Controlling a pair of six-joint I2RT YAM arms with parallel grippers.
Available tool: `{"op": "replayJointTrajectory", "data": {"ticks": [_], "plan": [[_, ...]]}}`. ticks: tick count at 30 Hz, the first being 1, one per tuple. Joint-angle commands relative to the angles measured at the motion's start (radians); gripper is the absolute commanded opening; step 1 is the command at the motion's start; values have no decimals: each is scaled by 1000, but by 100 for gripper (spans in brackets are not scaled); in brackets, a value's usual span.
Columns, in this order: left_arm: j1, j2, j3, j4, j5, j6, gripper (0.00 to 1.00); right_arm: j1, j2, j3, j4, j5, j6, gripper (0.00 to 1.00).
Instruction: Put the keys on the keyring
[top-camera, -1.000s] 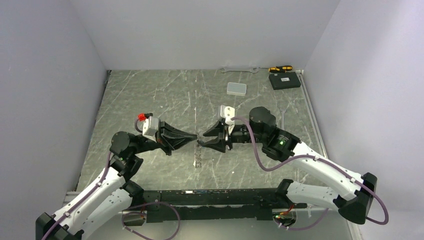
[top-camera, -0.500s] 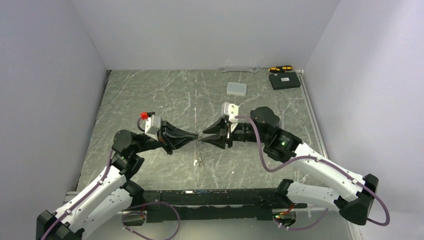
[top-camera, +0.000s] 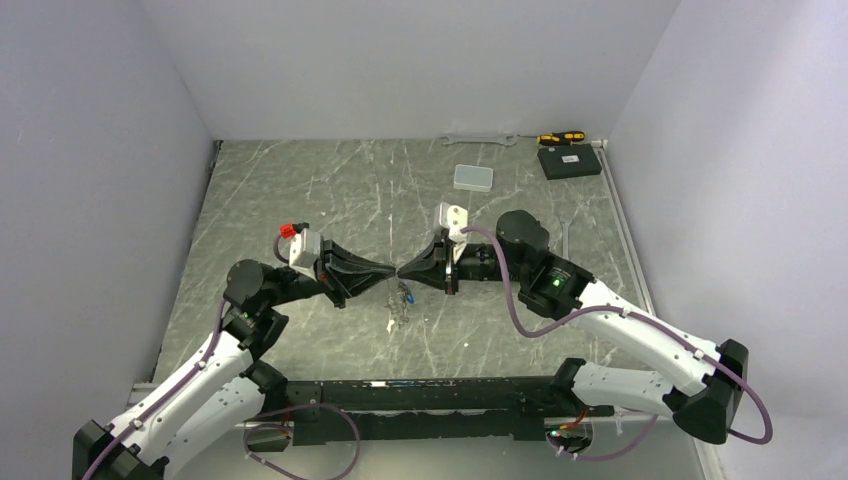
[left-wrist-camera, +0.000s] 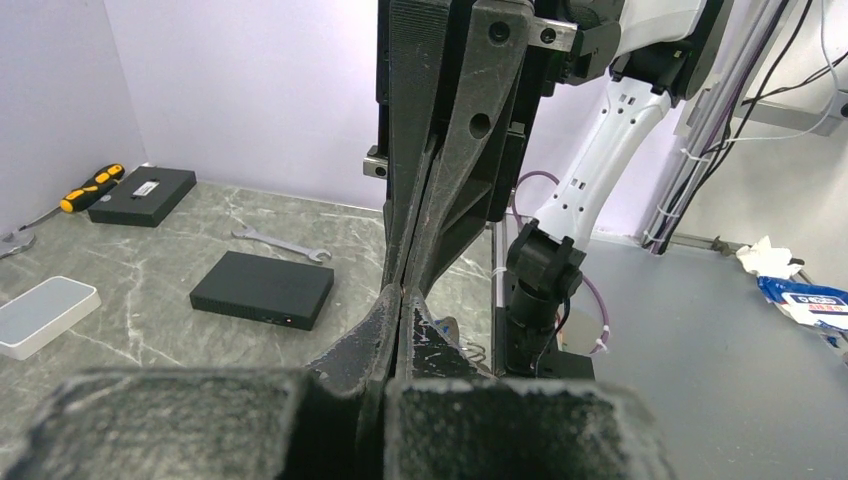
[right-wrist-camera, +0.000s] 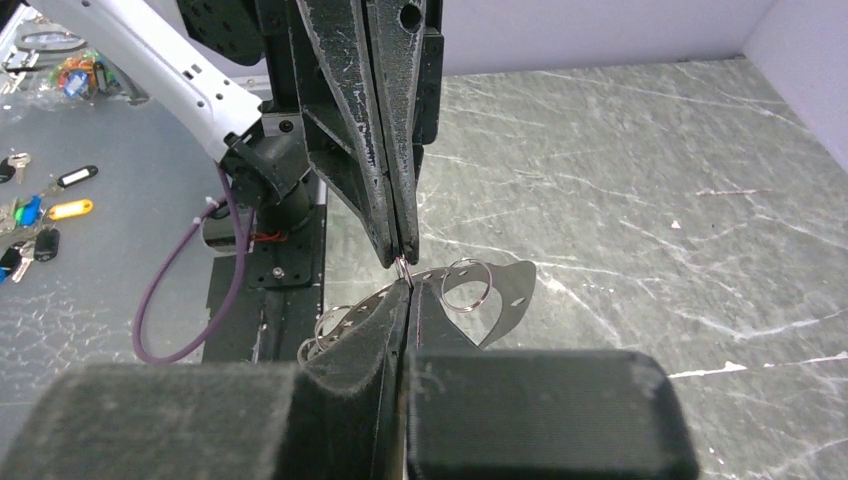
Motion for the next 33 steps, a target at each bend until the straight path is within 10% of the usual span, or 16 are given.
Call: {"op": "replayJointTrajectory", "data": {"ticks": [1,6,14,22,33], "plan": [[1,-7,27,71,-7,-3,0,0,3,44,61,-25,-9,0],[1,-14,62,-48,4,47,2,0,-4,41,51,-28,-28,0],[1,-59,202,-441,2,208,53,1,-7,71,-44,0,-71,0],[1,-28,403,-948,-59,530,51,4,17,120,-160,33,-110,0],[1,119,533,-1114,-39,650,44,25,81,188,-290,107,-146,0]]}}
